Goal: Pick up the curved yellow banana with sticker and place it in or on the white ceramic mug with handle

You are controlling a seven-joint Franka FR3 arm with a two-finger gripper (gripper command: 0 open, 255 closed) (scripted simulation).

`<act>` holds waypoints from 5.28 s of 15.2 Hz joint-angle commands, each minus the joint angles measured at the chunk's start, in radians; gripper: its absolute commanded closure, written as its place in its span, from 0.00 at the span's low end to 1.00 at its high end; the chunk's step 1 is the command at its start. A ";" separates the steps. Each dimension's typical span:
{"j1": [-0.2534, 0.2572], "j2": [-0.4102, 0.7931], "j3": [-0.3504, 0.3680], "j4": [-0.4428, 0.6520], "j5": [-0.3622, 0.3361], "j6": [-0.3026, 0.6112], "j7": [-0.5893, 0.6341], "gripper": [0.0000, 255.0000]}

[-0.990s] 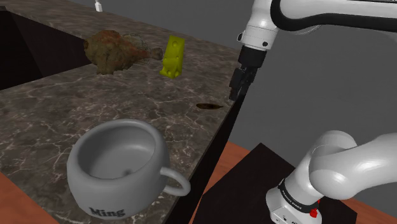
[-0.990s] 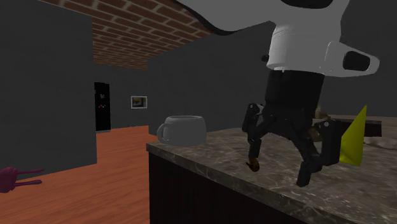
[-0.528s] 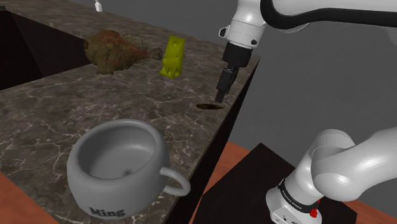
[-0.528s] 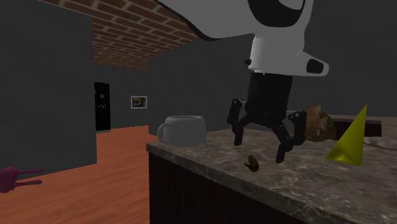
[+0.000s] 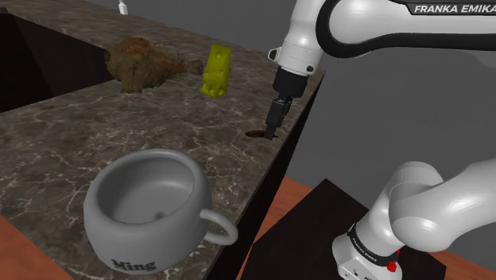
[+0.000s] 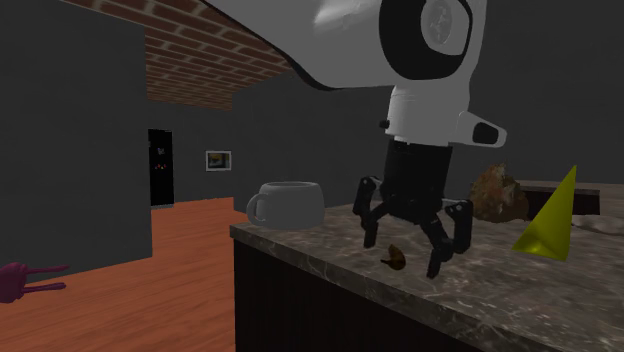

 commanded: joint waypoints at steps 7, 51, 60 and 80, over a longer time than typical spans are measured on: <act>0.000 0.000 0.000 -0.003 0.001 0.003 0.000 1.00; 0.018 0.111 0.034 0.526 0.003 -0.392 0.150 1.00; 0.073 0.186 0.214 0.604 0.049 -0.340 0.380 1.00; 0.149 0.376 0.459 0.670 0.004 -0.156 0.670 1.00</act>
